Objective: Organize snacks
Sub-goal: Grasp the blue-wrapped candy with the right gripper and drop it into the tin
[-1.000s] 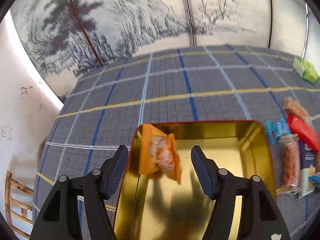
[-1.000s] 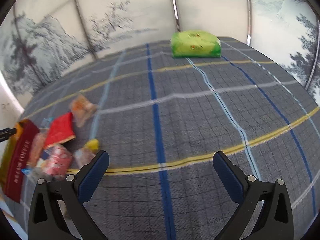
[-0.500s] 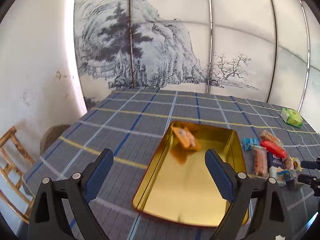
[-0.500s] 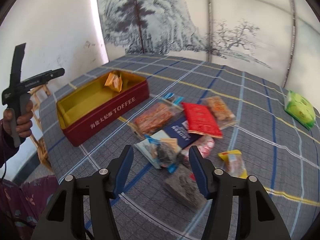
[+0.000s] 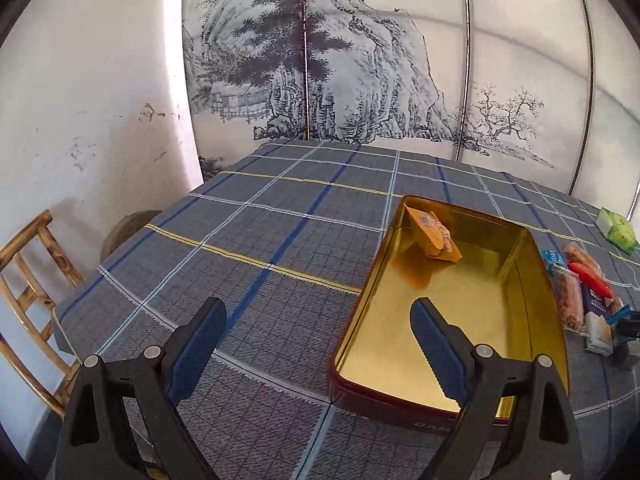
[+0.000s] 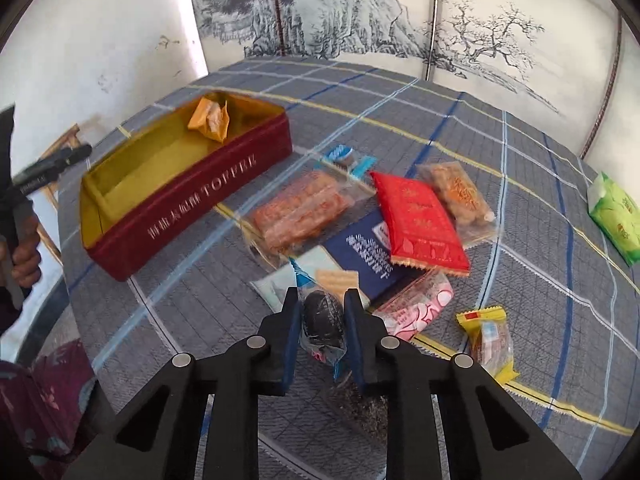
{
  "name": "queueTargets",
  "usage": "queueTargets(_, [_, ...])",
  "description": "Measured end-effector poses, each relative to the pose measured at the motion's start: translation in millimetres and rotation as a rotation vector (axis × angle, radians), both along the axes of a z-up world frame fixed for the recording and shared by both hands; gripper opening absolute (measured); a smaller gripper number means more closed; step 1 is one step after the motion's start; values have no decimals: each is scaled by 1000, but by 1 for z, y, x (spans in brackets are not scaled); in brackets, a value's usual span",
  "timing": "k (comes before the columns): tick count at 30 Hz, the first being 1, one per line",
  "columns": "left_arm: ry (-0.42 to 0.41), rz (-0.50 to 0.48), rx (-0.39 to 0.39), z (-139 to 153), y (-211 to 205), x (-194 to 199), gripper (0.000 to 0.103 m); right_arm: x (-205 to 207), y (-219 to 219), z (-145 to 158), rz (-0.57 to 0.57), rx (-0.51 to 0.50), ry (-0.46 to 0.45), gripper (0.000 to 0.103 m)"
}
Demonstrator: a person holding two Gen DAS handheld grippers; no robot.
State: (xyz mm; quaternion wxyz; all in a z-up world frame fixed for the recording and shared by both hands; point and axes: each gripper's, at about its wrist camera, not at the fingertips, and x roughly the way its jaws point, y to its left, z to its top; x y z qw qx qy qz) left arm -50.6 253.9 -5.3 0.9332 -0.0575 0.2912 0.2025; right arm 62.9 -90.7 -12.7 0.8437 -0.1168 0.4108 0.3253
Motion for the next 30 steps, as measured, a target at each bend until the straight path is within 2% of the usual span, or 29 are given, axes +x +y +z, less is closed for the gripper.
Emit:
queueTargets(5, [-29,-3,-21,-12,11,-4,91,-1,29,36,54,94,-27,23])
queueTargets(10, [-69,-7,-70,-16,19,-9,91,22,94,47,113,124,9,23])
queueTargets(15, [-96,-17,-92,-13,23,-16,91,52,154,36,128,94,65,23])
queueTargets(19, [-112,-26,-68,-6,23,-23,91,79,187,18,101,48,102,23])
queueTargets(30, [-101,-55,-121,-8,30,-28,92,125,216,-15,13,37,181,24])
